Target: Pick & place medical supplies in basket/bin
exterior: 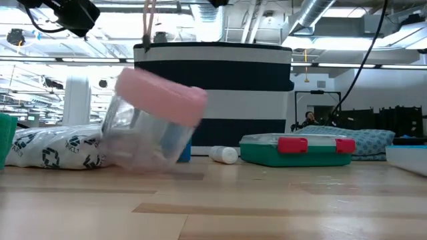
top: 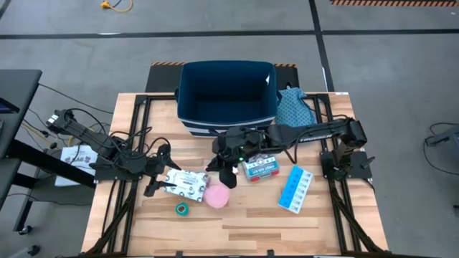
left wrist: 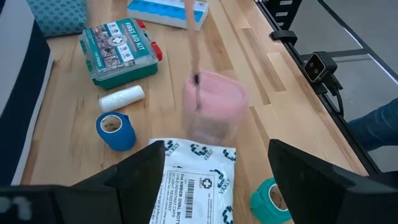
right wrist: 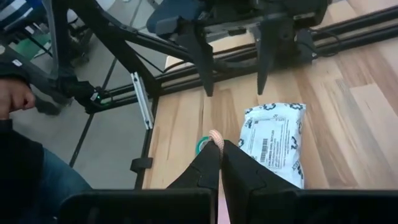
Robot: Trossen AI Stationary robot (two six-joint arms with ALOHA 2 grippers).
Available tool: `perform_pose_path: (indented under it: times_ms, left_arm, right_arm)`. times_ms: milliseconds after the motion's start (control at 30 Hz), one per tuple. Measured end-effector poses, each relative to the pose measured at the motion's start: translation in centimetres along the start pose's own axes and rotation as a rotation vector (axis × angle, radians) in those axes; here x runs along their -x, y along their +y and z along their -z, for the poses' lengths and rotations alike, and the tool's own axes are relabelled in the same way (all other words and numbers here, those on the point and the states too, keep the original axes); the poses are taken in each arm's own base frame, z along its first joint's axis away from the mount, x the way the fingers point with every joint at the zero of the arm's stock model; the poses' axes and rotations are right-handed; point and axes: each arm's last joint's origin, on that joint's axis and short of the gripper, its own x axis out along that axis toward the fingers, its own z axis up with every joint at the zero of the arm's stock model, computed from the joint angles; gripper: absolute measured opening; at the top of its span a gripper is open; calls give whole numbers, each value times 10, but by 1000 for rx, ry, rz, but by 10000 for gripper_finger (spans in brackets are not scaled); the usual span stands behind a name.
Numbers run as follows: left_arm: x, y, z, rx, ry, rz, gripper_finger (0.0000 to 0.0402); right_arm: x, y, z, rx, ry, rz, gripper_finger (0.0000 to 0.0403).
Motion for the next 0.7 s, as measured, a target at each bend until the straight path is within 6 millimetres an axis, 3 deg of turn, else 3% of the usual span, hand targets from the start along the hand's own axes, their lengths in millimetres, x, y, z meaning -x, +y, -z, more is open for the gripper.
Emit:
perform_pose_path:
  times_ms: [367, 700]
  left_arm:
    - [0, 0, 0, 0, -3, -13, 276]
    - [0, 1, 0, 7, -9, -39, 276]
  right_arm:
    - [25, 18, -23, 58, 0, -13, 0]
    - [65, 35, -54, 148, -61, -8, 0]
